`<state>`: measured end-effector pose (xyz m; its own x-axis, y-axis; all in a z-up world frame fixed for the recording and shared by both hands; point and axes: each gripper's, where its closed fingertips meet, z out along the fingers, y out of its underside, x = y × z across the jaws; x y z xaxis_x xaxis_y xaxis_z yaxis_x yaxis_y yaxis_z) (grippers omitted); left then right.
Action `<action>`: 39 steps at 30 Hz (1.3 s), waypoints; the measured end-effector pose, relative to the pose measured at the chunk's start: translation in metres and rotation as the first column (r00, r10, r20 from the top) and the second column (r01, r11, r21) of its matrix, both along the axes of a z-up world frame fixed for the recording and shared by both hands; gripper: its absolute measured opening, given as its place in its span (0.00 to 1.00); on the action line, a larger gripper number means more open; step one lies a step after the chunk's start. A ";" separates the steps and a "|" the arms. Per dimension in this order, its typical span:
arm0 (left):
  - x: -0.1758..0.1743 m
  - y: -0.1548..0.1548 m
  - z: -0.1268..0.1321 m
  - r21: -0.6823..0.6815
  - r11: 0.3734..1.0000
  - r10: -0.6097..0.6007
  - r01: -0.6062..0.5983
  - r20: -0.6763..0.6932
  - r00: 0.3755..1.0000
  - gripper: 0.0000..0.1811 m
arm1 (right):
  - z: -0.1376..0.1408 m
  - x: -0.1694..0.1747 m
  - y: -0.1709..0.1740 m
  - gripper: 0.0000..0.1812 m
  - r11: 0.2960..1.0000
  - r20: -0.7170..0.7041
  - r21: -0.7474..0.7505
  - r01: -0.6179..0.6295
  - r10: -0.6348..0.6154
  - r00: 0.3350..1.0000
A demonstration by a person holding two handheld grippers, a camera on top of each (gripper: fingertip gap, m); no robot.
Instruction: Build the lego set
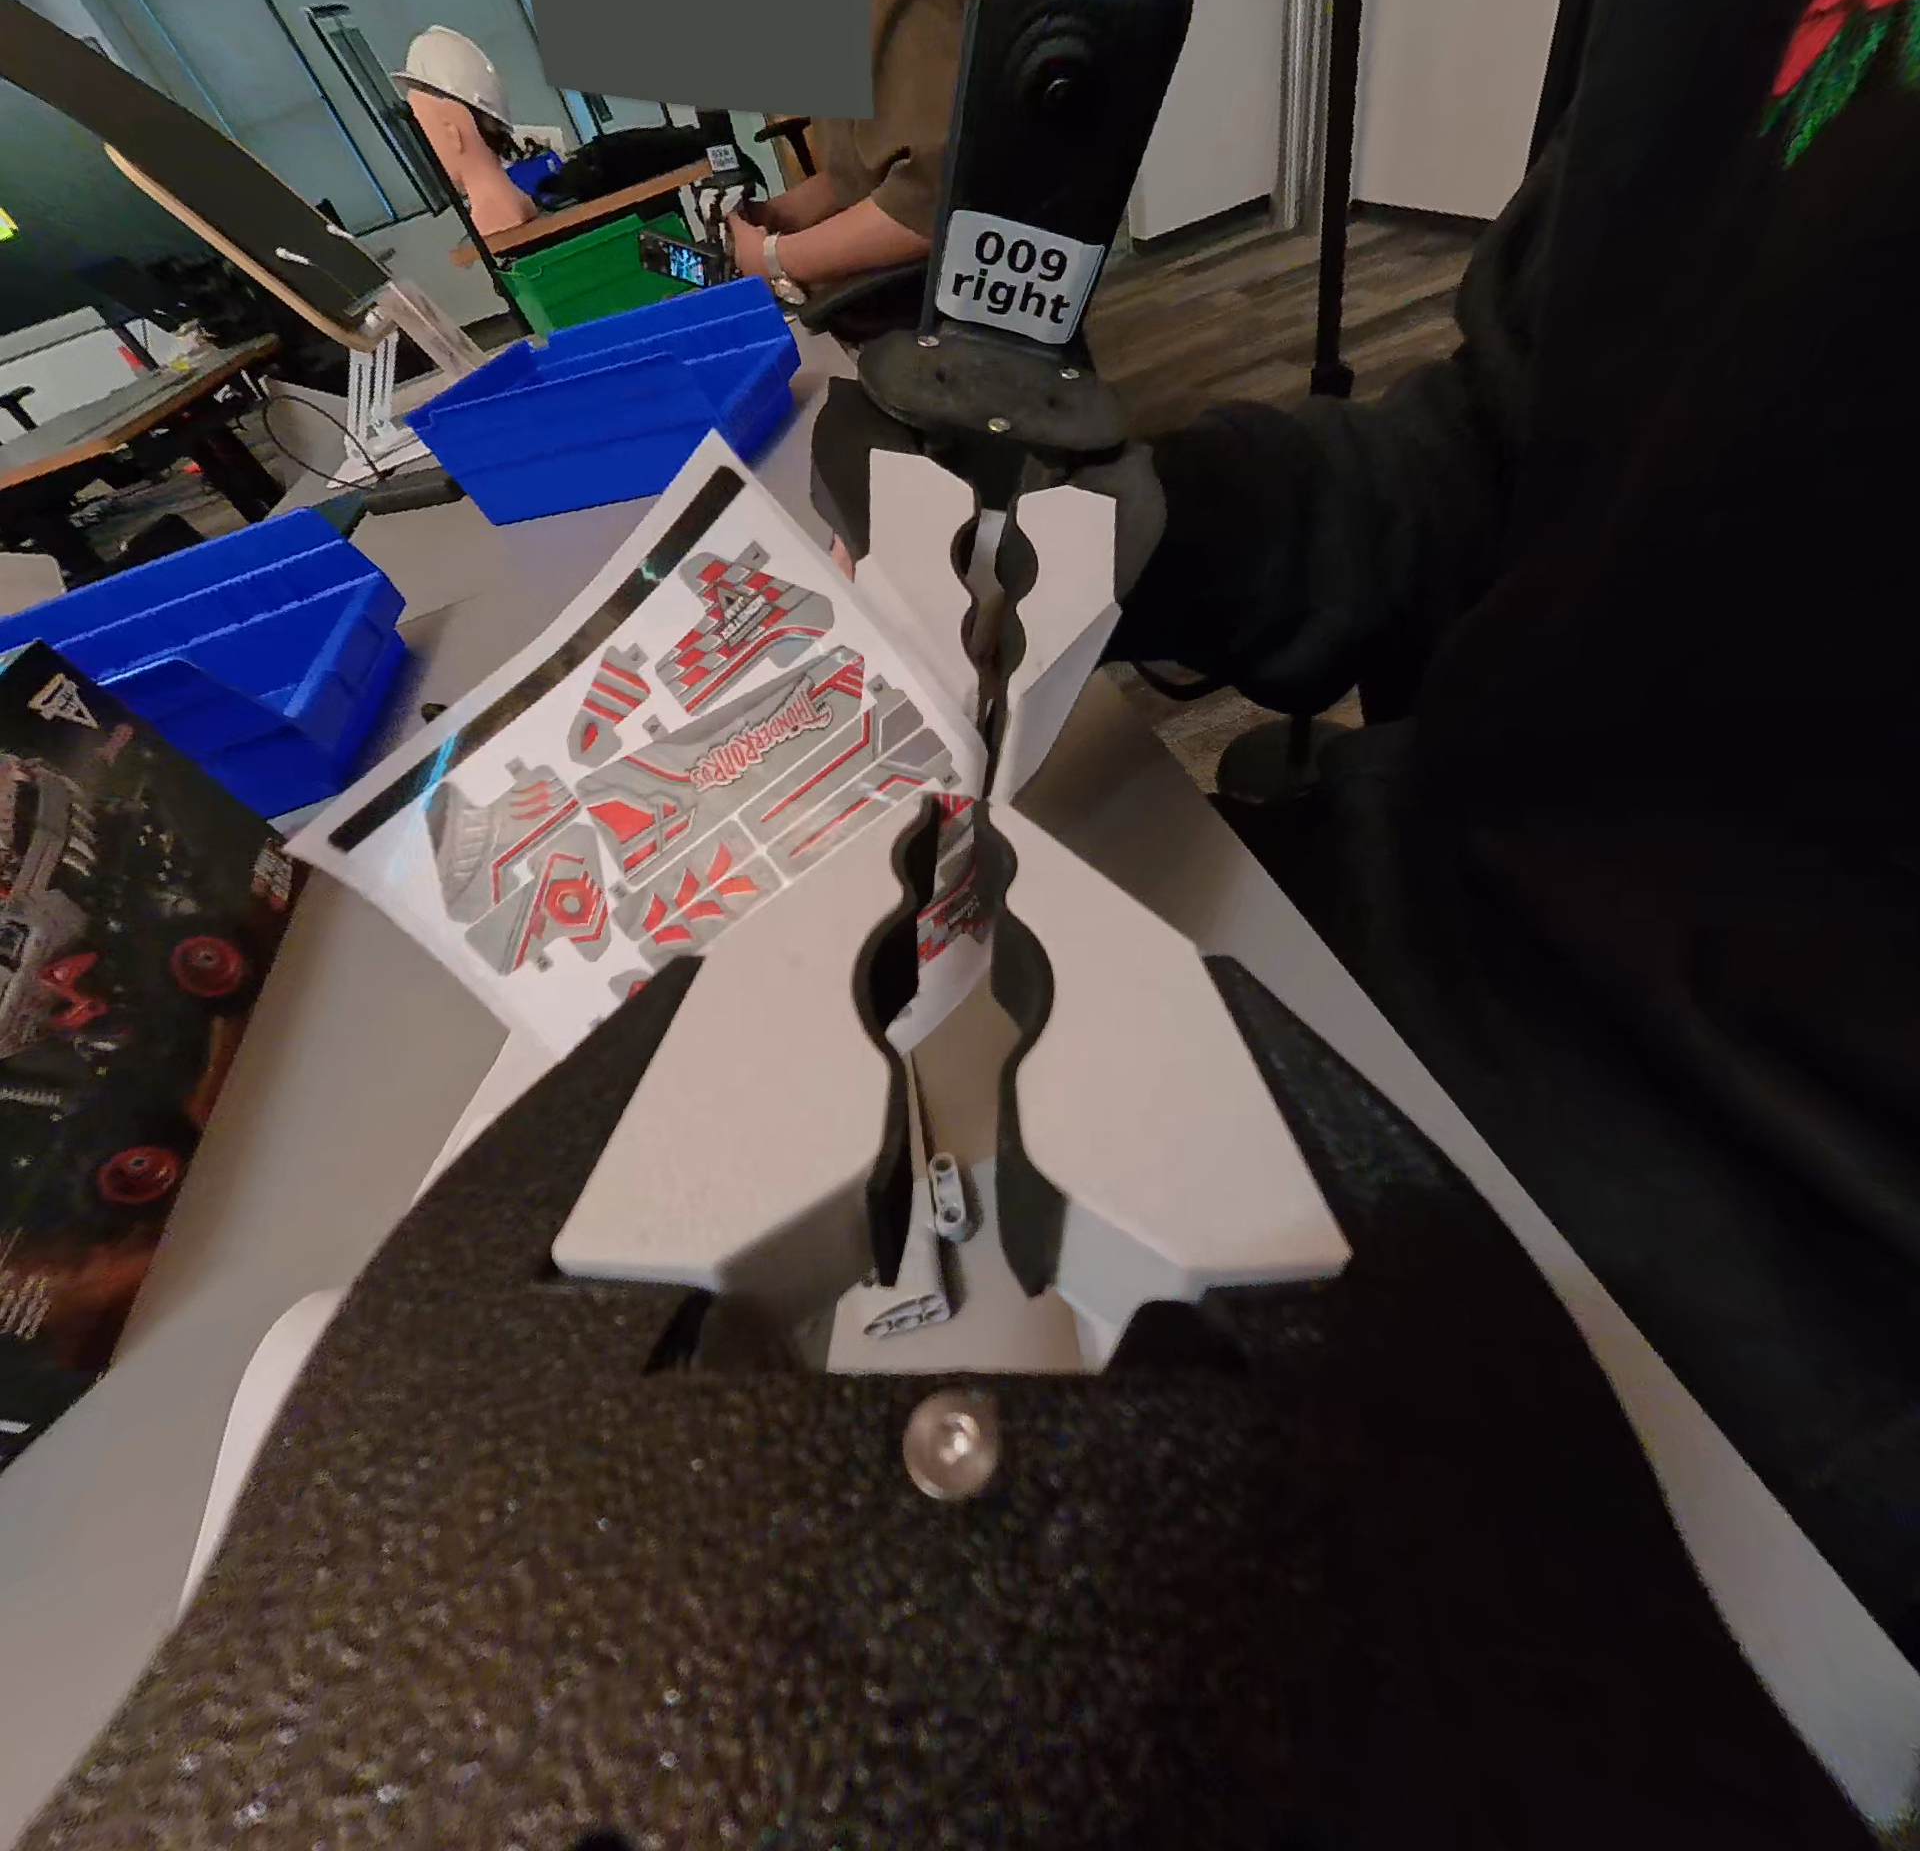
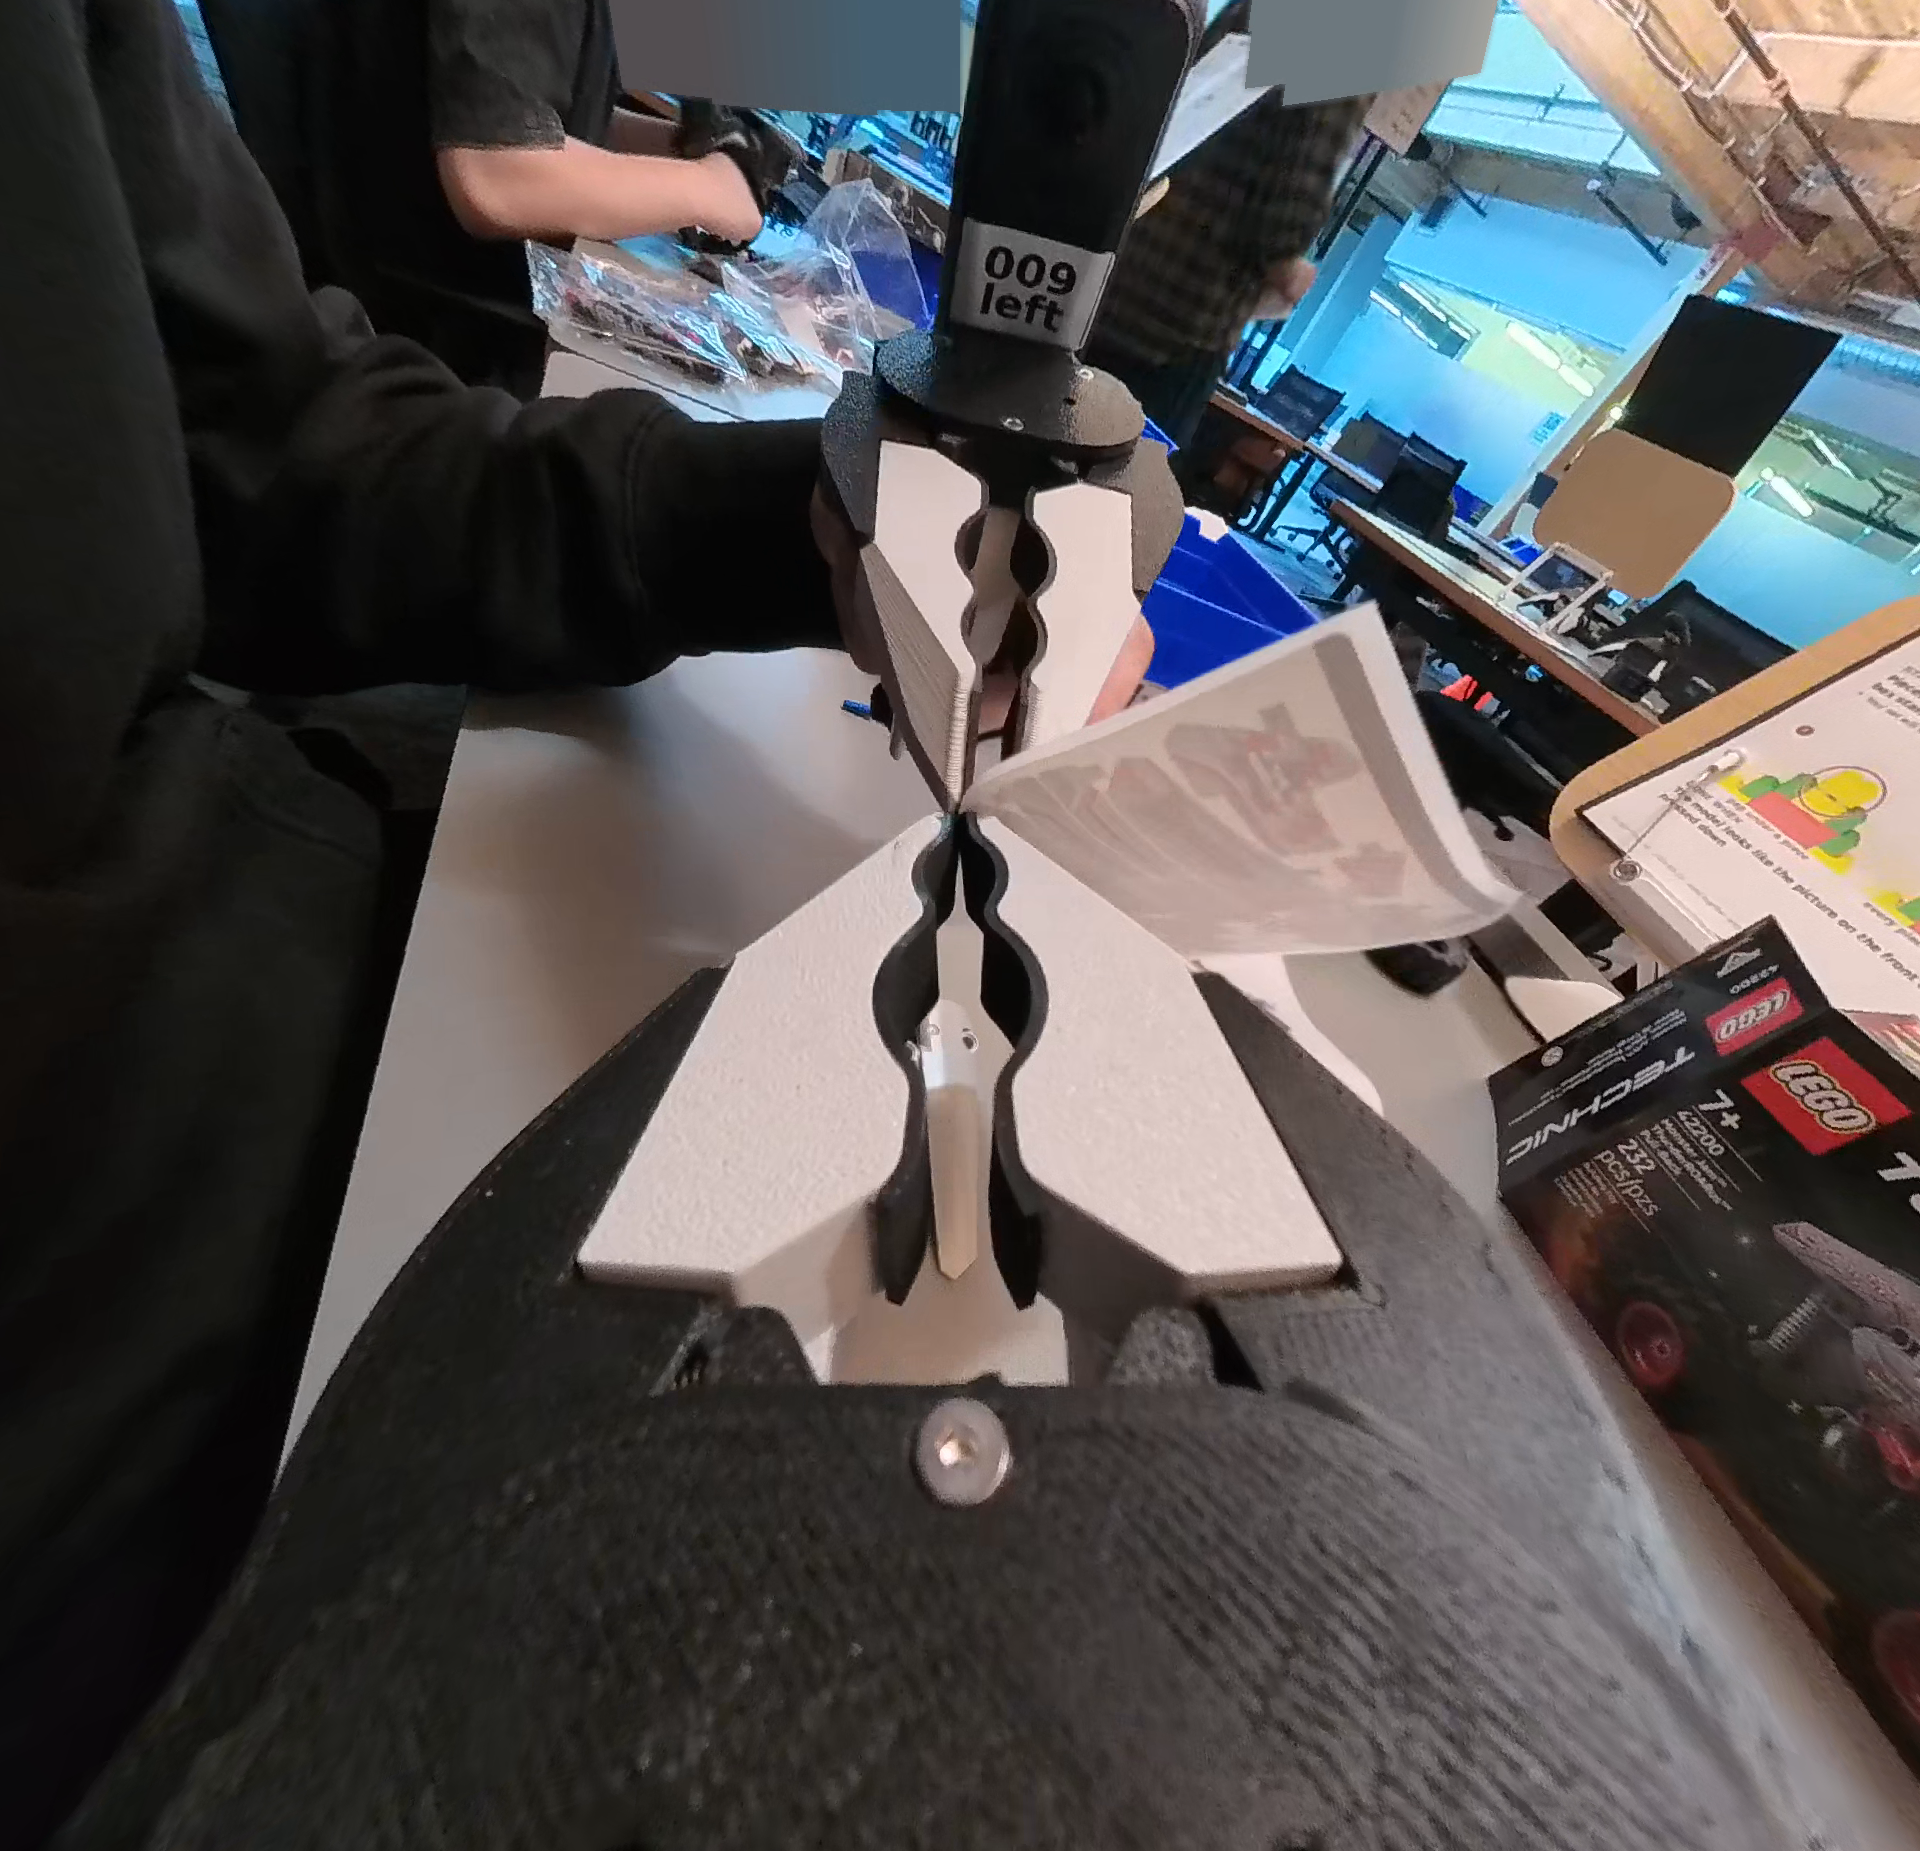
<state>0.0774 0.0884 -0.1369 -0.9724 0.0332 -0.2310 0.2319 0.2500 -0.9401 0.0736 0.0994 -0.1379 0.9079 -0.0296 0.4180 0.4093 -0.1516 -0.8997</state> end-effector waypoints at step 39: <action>0.044 0.021 0.030 -0.182 0.957 0.205 -0.227 -0.132 0.970 0.00 | 0.014 0.022 -0.016 0.00 0.981 -0.219 0.185 0.063 -0.022 0.976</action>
<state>0.1212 0.1099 -0.1074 -0.9712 -0.2150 -0.1029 0.0847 0.0922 -0.9921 0.0954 0.0831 -0.1243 0.9718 -0.1300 0.1965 0.2004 0.0176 -0.9796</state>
